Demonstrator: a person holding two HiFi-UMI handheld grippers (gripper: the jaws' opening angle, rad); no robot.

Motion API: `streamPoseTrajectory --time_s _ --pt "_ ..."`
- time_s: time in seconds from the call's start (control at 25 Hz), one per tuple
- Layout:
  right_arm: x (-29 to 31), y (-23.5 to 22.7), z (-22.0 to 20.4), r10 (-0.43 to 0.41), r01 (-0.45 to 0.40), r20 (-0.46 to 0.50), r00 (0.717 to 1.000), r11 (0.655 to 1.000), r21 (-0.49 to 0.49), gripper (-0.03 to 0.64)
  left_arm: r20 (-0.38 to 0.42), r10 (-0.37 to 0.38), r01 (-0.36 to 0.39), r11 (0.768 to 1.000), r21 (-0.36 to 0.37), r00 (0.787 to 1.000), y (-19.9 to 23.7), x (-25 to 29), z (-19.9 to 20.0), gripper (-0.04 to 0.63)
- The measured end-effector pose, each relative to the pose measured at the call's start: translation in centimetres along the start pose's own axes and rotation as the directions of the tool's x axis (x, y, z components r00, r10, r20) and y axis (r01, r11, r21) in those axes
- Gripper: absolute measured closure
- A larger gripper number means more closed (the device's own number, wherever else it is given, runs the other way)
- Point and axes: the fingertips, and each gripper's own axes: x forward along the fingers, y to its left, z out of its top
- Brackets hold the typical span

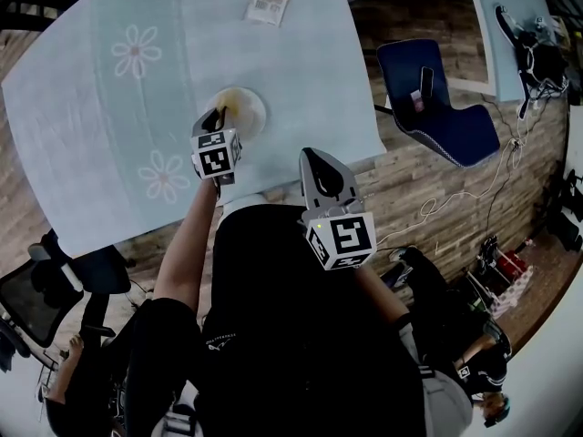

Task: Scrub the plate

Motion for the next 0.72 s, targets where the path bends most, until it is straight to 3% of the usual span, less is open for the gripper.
streamPoseTrajectory --time_s 0.72 --pt "-0.3 2.1 -0.3 0.013 -0.013 0.017 1.0 1.0 -0.012 0.607 0.02 0.06 -0.059 0.998 -0.024 0.998 3.6 -1.8 -0.3 0.531"
